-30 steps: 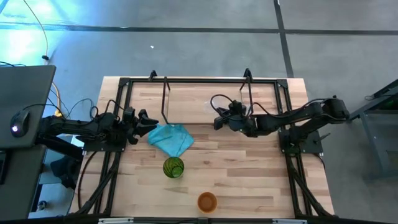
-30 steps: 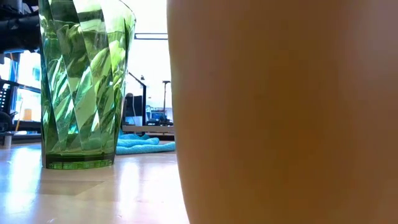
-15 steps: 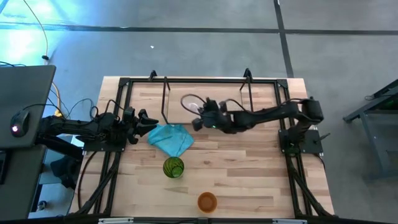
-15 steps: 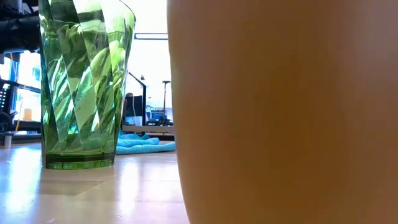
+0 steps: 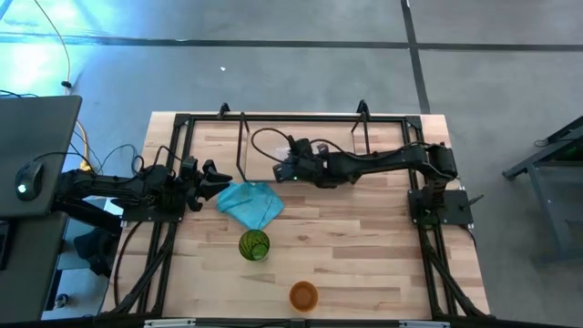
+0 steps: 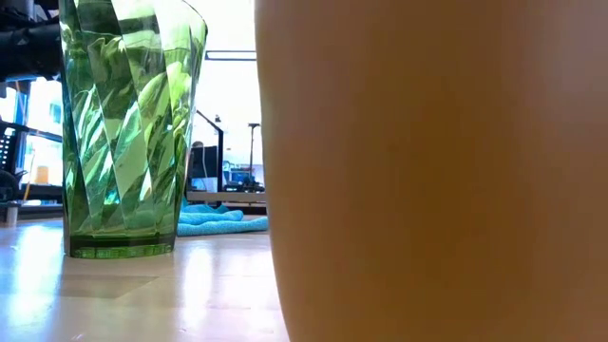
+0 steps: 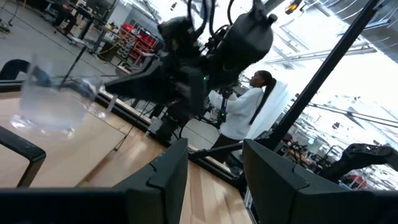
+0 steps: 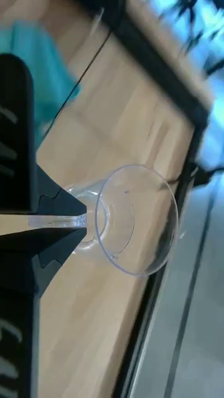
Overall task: Stack small to large cups/mugs on shelf
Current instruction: Put the transparent mug on the shelf
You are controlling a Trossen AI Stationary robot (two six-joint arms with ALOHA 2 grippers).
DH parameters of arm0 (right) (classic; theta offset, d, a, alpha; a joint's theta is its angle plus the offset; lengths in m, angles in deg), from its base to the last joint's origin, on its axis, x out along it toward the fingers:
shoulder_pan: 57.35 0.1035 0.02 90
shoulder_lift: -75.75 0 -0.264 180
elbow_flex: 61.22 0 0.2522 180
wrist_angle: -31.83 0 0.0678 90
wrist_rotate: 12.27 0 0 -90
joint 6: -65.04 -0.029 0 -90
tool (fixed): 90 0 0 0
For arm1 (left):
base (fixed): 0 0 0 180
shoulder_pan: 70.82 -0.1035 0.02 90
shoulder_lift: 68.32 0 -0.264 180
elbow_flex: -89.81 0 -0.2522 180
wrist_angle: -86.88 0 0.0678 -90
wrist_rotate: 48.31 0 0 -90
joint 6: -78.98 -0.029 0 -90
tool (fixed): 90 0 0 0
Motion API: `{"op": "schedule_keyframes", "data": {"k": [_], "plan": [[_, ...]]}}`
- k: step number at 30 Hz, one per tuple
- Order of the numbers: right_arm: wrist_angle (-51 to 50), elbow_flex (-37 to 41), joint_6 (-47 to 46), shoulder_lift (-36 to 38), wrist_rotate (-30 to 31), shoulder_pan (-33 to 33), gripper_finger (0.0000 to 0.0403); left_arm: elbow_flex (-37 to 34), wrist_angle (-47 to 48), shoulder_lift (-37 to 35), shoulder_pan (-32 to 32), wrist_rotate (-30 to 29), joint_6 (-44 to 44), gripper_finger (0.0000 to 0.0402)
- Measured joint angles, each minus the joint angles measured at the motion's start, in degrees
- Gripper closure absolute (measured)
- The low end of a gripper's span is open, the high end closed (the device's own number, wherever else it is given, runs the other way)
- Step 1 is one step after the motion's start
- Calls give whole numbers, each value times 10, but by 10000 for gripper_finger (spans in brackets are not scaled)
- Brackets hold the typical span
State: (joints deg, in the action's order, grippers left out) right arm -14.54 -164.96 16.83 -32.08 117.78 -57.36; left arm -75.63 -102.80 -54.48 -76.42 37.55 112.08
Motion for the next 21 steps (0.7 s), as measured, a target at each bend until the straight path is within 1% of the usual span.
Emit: {"op": "schedule_keyframes", "data": {"k": [6,17,21], "plan": [[-114,0,-78,0,23,0,402,0,0,0,0,0,-1,259],[-196,0,-180,0,32,4,402,0,0,0,0,0,1,259],[-227,0,-216,0,50,10,402,0,0,0,0,0,1,259]]}}
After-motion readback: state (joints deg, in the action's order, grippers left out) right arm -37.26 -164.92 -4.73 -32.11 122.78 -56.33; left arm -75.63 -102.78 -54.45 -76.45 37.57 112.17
